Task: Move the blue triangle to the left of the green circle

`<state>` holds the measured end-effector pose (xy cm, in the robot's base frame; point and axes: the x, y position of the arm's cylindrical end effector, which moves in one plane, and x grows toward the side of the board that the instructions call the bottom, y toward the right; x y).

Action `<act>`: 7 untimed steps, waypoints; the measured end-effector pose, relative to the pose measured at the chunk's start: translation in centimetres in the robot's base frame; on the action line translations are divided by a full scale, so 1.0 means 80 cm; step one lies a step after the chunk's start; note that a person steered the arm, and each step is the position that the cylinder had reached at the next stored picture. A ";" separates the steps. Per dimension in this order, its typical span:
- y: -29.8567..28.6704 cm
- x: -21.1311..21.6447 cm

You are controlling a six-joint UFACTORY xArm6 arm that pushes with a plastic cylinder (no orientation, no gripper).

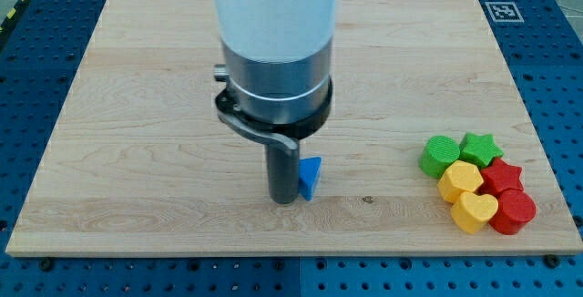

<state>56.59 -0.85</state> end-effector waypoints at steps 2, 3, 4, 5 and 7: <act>0.006 0.000; 0.006 -0.007; 0.014 -0.014; 0.034 -0.014; 0.041 -0.014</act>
<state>55.50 2.43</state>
